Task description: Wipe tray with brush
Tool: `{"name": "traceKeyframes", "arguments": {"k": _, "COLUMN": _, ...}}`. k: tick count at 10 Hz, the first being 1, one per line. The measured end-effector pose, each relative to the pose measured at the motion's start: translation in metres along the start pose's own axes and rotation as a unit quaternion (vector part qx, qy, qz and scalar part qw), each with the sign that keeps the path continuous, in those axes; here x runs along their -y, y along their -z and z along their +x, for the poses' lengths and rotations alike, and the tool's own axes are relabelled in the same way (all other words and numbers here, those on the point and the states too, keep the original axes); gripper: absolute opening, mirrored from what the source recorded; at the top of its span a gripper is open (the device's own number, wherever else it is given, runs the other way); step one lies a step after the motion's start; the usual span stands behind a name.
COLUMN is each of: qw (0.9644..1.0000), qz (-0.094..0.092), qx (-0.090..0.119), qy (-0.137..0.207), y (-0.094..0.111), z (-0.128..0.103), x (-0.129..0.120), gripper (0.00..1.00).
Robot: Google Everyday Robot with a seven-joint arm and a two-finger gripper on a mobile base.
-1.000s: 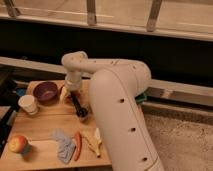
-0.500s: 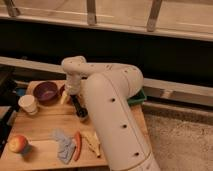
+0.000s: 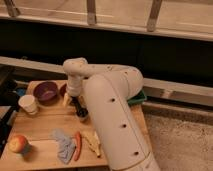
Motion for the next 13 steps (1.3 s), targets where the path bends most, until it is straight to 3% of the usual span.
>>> {"name": "traceKeyframes", "arguments": {"k": 4, "qw": 0.9999, "qz": 0.006, "qx": 0.01, "qy": -0.013, "y": 0.003, "z": -0.002, "x": 0.001, "gripper": 0.13}}
{"name": "traceKeyframes", "arguments": {"k": 6, "qw": 0.9996, "qz": 0.018, "qx": 0.02, "qy": -0.009, "y": 0.013, "z": -0.004, "x": -0.001, "gripper": 0.0}}
{"name": "traceKeyframes", "arguments": {"k": 11, "qw": 0.9975, "qz": 0.044, "qx": 0.055, "qy": -0.007, "y": 0.052, "z": -0.007, "x": -0.004, "gripper": 0.0}}
{"name": "traceKeyframes", "arguments": {"k": 13, "qw": 0.9956, "qz": 0.051, "qx": 0.076, "qy": -0.023, "y": 0.073, "z": -0.003, "x": 0.009, "gripper": 0.0}}
